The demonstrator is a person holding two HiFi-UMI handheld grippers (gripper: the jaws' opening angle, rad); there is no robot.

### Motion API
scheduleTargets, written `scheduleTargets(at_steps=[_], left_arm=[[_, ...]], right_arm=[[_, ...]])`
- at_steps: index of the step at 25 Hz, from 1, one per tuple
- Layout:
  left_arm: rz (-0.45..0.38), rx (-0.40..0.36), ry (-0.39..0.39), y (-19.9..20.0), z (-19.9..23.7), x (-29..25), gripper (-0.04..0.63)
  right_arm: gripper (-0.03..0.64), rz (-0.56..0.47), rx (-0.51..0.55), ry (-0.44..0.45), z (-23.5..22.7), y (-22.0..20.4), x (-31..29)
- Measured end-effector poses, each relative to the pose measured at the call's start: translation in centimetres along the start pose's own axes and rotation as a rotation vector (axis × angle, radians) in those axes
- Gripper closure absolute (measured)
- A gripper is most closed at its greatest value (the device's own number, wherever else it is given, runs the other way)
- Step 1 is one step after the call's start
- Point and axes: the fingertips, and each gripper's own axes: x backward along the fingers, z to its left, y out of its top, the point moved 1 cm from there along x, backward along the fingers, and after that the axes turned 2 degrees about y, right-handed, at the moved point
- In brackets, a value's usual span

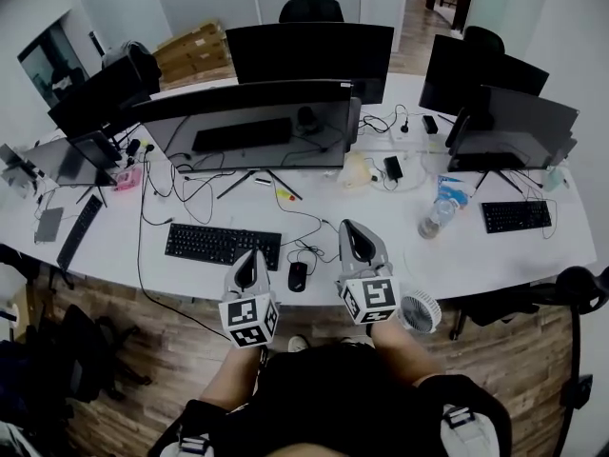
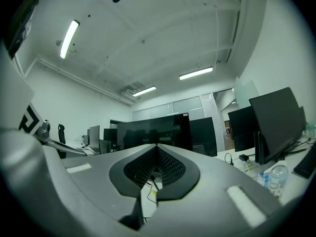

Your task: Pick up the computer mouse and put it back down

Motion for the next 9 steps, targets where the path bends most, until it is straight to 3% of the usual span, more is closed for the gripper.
scheduleTargets(at_steps=[9], left_arm=[[-0.067,-0.021,-0.016,1.4,-1.7,0.1,0.541]], right_arm=[[0.62,0.015,0.004,-0.016,-1.2,-0.1,0.8]])
